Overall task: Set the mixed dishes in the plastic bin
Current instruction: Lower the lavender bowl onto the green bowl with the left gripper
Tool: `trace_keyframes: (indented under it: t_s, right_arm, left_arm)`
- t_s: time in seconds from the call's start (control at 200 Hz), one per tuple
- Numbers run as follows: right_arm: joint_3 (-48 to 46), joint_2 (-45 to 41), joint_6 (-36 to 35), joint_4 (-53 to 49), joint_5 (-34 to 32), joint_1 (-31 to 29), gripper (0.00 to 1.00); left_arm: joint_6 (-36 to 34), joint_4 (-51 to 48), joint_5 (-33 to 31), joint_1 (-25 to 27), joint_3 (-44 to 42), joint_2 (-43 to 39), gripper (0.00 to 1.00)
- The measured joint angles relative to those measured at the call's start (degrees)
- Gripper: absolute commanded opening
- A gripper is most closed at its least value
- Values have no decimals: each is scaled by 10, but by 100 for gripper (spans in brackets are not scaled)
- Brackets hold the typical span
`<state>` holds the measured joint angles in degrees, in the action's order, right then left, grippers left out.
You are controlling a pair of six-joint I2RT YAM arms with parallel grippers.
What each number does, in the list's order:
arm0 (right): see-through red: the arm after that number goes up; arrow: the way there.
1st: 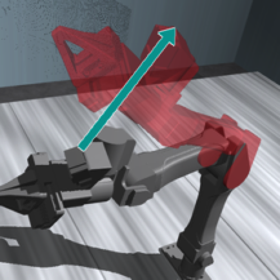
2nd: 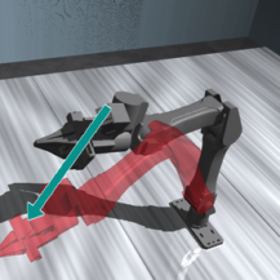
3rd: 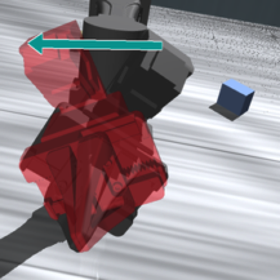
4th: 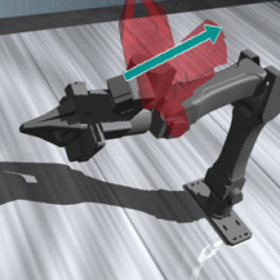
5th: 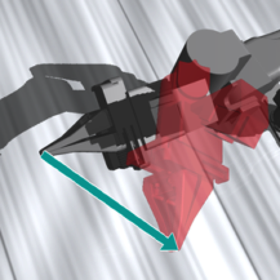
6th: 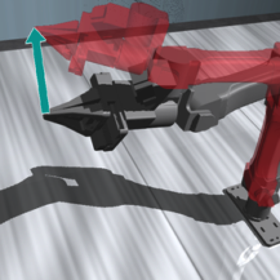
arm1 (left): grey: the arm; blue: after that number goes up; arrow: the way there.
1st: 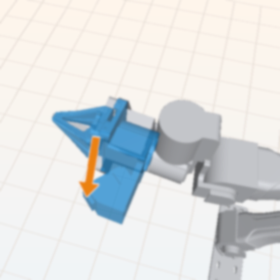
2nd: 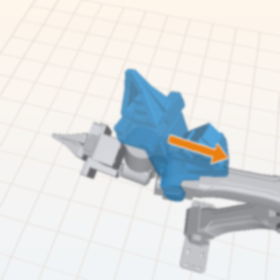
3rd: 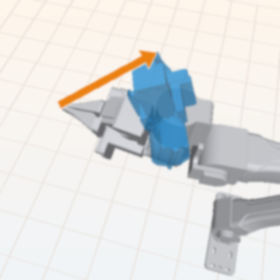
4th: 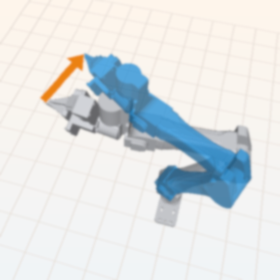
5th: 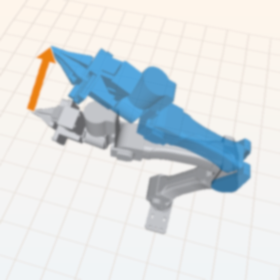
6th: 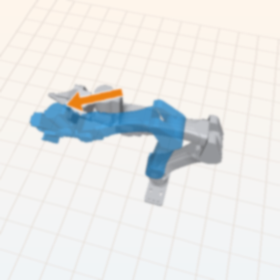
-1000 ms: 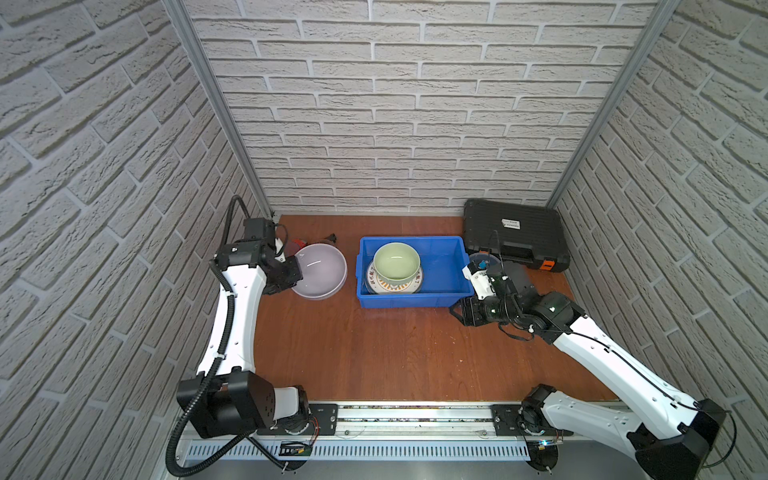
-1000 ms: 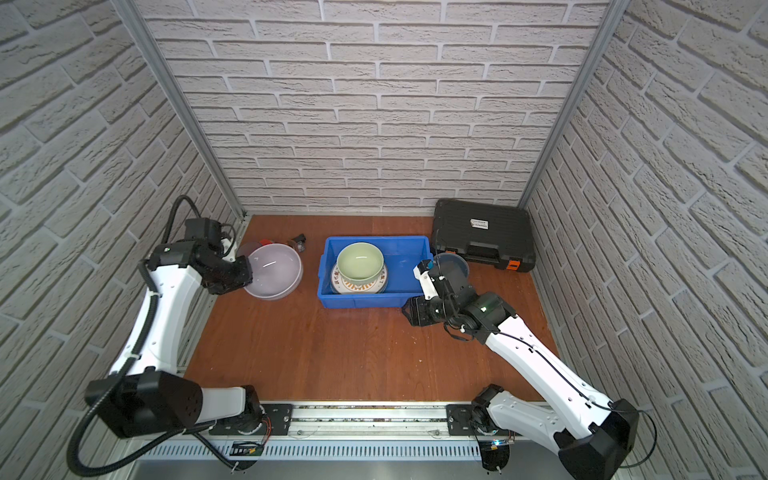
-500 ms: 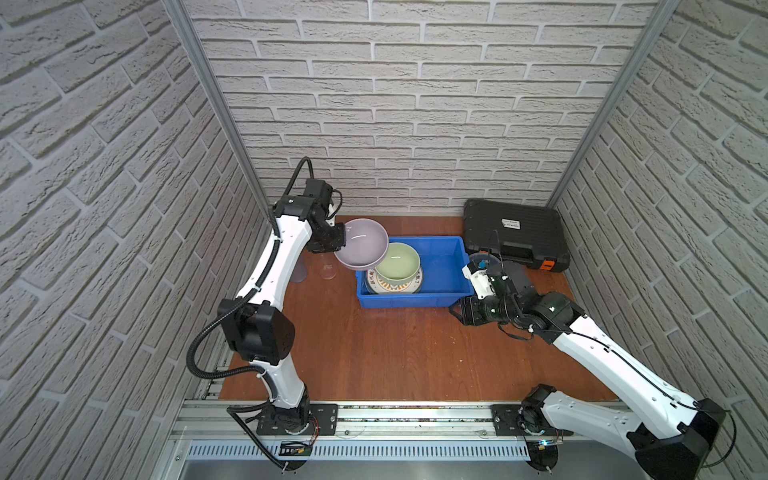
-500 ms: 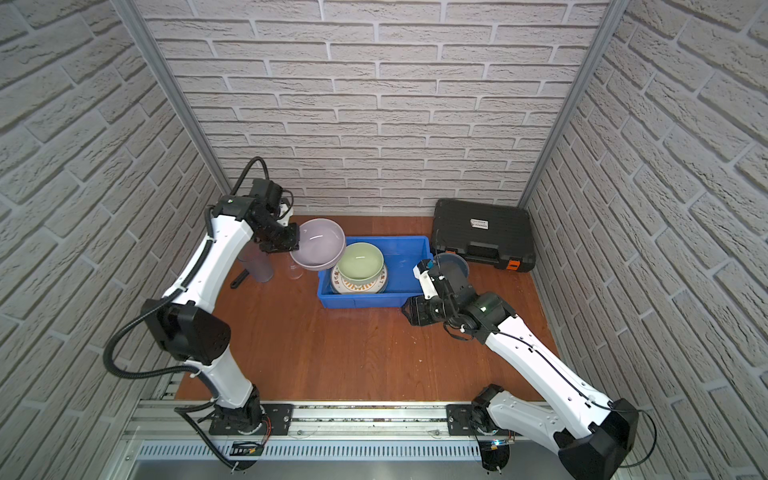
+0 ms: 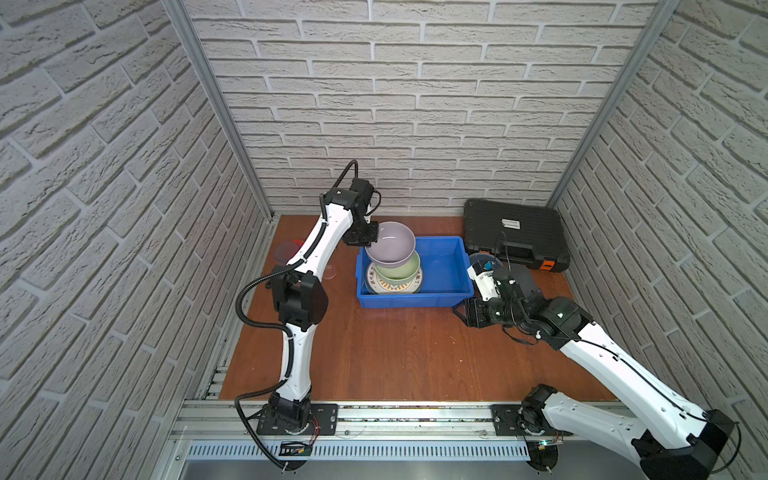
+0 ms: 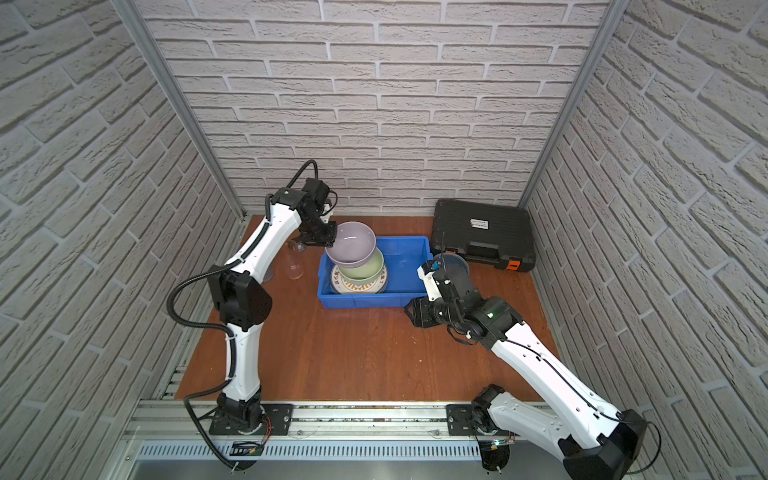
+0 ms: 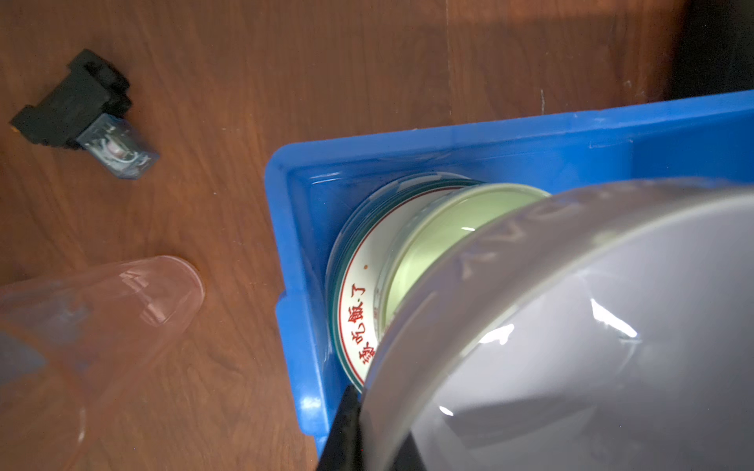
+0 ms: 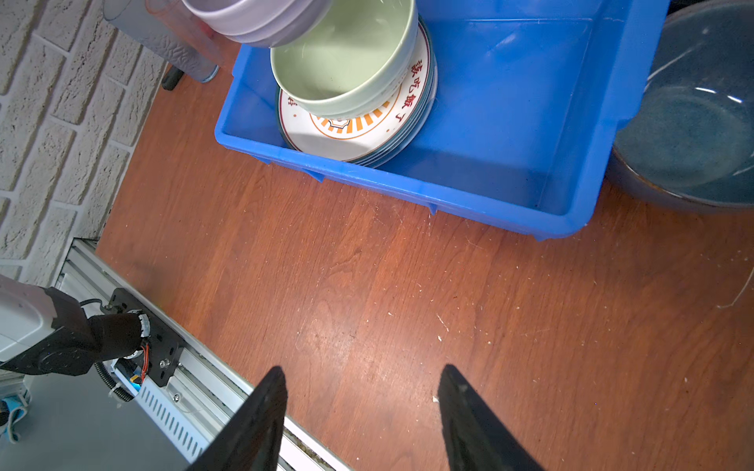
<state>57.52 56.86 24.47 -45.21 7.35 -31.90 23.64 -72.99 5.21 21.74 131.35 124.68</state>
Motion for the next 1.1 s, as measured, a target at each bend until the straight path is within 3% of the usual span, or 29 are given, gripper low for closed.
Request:
trace_keyframes:
  t_s: [0.35,1.1]
  right_arm:
    - [0,-5,4,-4,-9,-1,61]
    - [-10,-9,7,-5,-24,-2,61]
  left_arm:
    - [4,-4,-15,25,14,51,0]
    - [-2,-6,-41,31,14,73,2]
